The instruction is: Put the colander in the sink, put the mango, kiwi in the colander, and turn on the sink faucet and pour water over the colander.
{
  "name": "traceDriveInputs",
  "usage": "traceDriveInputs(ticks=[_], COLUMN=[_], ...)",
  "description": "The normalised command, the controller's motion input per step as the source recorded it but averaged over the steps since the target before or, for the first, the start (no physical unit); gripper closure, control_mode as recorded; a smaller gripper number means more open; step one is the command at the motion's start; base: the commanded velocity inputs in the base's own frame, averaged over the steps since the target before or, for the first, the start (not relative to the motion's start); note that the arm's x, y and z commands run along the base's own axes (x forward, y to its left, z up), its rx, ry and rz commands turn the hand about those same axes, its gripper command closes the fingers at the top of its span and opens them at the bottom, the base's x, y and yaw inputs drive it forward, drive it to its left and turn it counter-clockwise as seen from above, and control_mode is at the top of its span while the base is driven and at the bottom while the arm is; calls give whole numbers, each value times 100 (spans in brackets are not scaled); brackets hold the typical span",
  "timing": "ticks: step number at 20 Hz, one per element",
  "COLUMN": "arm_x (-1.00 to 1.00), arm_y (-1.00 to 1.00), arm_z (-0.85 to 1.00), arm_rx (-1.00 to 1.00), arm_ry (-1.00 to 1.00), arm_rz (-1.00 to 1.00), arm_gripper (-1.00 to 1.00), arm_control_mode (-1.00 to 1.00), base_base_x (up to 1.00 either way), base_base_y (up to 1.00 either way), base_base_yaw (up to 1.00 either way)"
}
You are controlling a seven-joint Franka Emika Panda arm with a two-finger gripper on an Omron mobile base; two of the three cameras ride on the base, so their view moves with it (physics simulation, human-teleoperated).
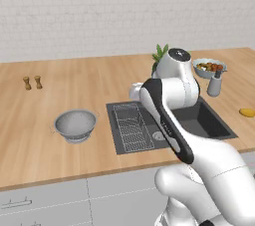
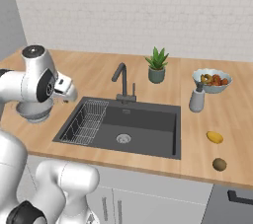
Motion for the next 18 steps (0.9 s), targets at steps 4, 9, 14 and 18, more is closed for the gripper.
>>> traceDriveInputs(ticks=[4, 9, 14, 18], arm_x=[13, 28, 49, 64], arm_y=[84, 87, 48, 37], arm_z=[-35, -19, -30, -39], arm_rx=[10, -1, -1, 0], arm_ry=[0, 7, 13, 18], arm_rz=[-14, -18, -7, -2], arm_gripper=[-100, -100, -100, -100], arm_control_mode=[-100, -100, -100, -100], base_base_x=[0, 0, 0, 0], base_base_y=[0, 0, 0, 0], base_base_yaw=[0, 0, 0, 0])
